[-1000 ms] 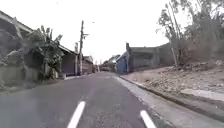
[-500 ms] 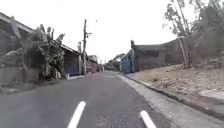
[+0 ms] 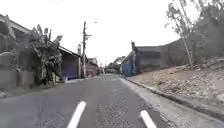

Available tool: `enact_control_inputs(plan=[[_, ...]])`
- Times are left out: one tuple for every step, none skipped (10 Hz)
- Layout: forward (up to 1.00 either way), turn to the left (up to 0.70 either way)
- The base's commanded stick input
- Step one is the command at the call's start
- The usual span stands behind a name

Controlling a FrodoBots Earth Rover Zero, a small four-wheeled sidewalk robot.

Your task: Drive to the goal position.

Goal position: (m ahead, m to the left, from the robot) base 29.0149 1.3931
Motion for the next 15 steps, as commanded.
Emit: enact_control_inputs(plan=[[0.85, 0.00], [0.85, 0.00], [0.85, 0.00], [0.85, 0.00], [0.85, 0.17], [0.85, 0.34], [0.85, 0.34], [0.85, 0.34], [0.85, 0.13], [0.85, 0.00], [0.85, 0.00], [0.85, 0.00], [0.85, 0.00], [0.85, 0.00], [0.85, 0.00]])
